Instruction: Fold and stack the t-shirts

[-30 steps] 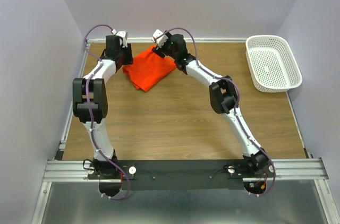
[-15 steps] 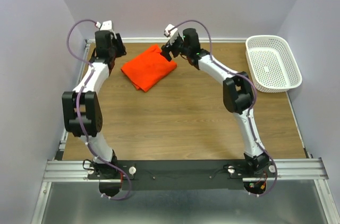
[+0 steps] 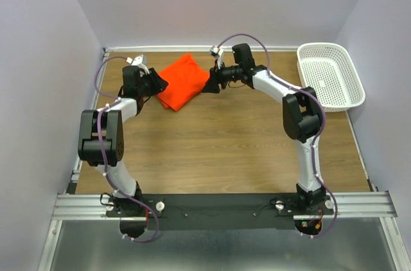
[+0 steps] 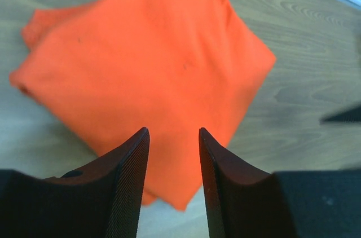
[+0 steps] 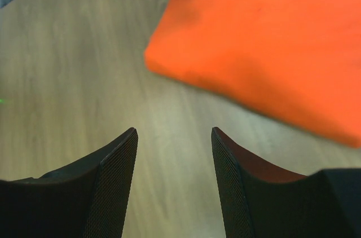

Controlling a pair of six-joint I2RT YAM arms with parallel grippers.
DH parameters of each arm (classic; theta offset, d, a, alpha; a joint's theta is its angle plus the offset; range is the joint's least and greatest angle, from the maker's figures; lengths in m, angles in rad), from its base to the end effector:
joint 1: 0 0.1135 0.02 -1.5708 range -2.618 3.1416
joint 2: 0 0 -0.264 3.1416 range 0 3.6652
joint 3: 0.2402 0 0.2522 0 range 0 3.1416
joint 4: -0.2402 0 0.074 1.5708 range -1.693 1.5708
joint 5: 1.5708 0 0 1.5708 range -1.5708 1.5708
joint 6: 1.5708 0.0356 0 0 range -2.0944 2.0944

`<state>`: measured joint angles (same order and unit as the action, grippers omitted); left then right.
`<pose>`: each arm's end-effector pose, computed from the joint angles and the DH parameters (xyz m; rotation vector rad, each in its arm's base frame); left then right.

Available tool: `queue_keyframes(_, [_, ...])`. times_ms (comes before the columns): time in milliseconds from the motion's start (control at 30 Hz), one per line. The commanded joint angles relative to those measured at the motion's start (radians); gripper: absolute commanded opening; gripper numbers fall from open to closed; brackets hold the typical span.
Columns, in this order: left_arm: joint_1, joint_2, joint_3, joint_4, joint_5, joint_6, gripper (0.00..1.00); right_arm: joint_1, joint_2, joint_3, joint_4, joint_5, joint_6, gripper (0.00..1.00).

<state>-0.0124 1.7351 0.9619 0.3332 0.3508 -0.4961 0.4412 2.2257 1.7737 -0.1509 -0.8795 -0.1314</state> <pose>0.3774 -0.0169 0.2000 -0.2651 2.0298 -0.6736 0.4467 0.2413 0.2150 -1.0740 1.8384 1.1284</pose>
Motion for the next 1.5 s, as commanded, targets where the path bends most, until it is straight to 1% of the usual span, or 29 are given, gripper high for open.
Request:
queue_keyframes(0, [0.005,0.11,0.124,0.089,0.008,-0.021,0.46,0.008,-0.107,-0.071,-0.029,-0.05,-0.008,0.63])
queue_keyframes(33, [0.028,0.135,0.141,0.084,0.002,-0.024,0.45,0.008,-0.11,-0.08,-0.029,-0.043,-0.007,0.63])
queue_keyframes(100, [0.034,0.196,0.175,0.061,-0.006,-0.024,0.44,0.008,-0.115,-0.095,-0.03,-0.02,0.006,0.63])
queue_keyframes(200, [0.051,0.262,0.245,-0.014,-0.047,-0.004,0.44,0.008,-0.115,-0.114,-0.032,0.007,0.018,0.63])
queue_keyframes(233, [0.057,0.274,0.271,-0.031,-0.071,0.005,0.44,0.007,-0.116,-0.121,-0.032,0.011,0.018,0.63])
queue_keyframes(367, [0.095,0.336,0.313,-0.078,-0.092,0.03,0.44,0.002,-0.139,-0.141,-0.032,0.019,0.024,0.63])
queue_keyframes(500, [0.114,0.386,0.389,-0.123,-0.064,0.036,0.43,-0.004,-0.167,-0.164,-0.032,0.024,0.029,0.63])
queue_keyframes(600, [0.115,0.408,0.466,-0.198,-0.116,0.042,0.43,-0.01,-0.204,-0.197,-0.035,0.025,0.036,0.63])
queue_keyframes(633, [0.117,0.415,0.519,-0.229,-0.151,0.039,0.45,-0.013,-0.213,-0.204,-0.033,0.025,0.038,0.63])
queue_keyframes(667, [0.12,0.443,0.55,-0.296,-0.156,0.041,0.45,-0.016,-0.234,-0.223,-0.035,0.024,0.036,0.63])
queue_keyframes(700, [0.123,0.457,0.607,-0.327,-0.153,0.037,0.45,-0.019,-0.245,-0.232,-0.036,0.02,0.039,0.63])
queue_keyframes(767, [0.132,0.458,0.624,-0.359,-0.156,0.039,0.45,-0.03,-0.28,-0.247,-0.038,0.019,0.039,0.63])
queue_keyframes(800, [0.134,0.425,0.618,-0.353,-0.164,0.042,0.46,-0.036,-0.293,-0.253,-0.041,0.019,0.041,0.63])
queue_keyframes(833, [0.132,0.393,0.577,-0.306,-0.185,0.048,0.46,-0.047,-0.31,-0.27,-0.045,0.022,0.035,0.64])
queue_keyframes(867, [0.134,0.31,0.543,-0.277,-0.187,0.048,0.46,-0.055,-0.342,-0.279,-0.056,0.02,0.023,0.64])
queue_keyframes(900, [0.132,0.266,0.508,-0.251,-0.19,0.048,0.47,-0.062,-0.363,-0.289,-0.061,0.02,0.012,0.65])
queue_keyframes(933, [0.134,0.22,0.438,-0.234,-0.187,0.044,0.48,-0.068,-0.383,-0.302,-0.064,0.022,0.001,0.66])
queue_keyframes(967, [0.132,0.175,0.399,-0.212,-0.178,0.019,0.5,-0.079,-0.402,-0.331,-0.07,0.022,-0.008,0.67])
queue_keyframes(1000, [0.131,0.087,0.352,-0.191,-0.159,-0.001,0.51,-0.085,-0.444,-0.348,-0.079,0.025,-0.022,0.68])
queue_keyframes(1033, [0.132,0.045,0.233,-0.137,-0.095,-0.033,0.53,-0.096,-0.463,-0.38,-0.082,0.022,-0.027,0.7])
queue_keyframes(1067, [0.131,-0.016,0.172,-0.122,-0.081,-0.114,0.58,-0.099,-0.503,-0.404,-0.087,0.016,-0.031,0.72])
queue_keyframes(1133, [0.117,-0.052,0.048,-0.111,-0.032,-0.169,0.59,-0.107,-0.54,-0.442,-0.09,0.01,-0.03,0.74])
queue_keyframes(1200, [0.097,-0.087,-0.015,-0.122,-0.024,-0.232,0.59,-0.116,-0.57,-0.505,-0.096,-0.001,-0.028,0.77])
queue_keyframes(1233, [0.066,-0.101,-0.072,-0.115,-0.035,-0.246,0.58,-0.117,-0.604,-0.526,-0.099,-0.006,-0.025,0.78])
queue_keyframes(1300, [0.026,-0.129,-0.106,-0.12,-0.065,-0.269,0.59,-0.127,-0.636,-0.571,-0.12,-0.01,-0.025,0.82])
queue_keyframes(1333, [0.016,-0.134,-0.118,-0.118,-0.084,-0.28,0.59,-0.128,-0.652,-0.582,-0.13,-0.009,-0.034,0.83])
queue_keyframes(1367, [-0.03,-0.138,-0.132,-0.118,-0.098,-0.286,0.6,-0.131,-0.688,-0.592,-0.136,-0.007,-0.034,0.84])
queue_keyframes(1433, [-0.055,-0.144,-0.141,-0.132,-0.165,-0.318,0.6,-0.133,-0.744,-0.631,-0.148,-0.004,-0.036,0.86])
queue_keyframes(1467, [-0.058,-0.14,-0.143,-0.132,-0.174,-0.321,0.61,-0.133,-0.759,-0.645,-0.15,-0.004,-0.037,0.86])
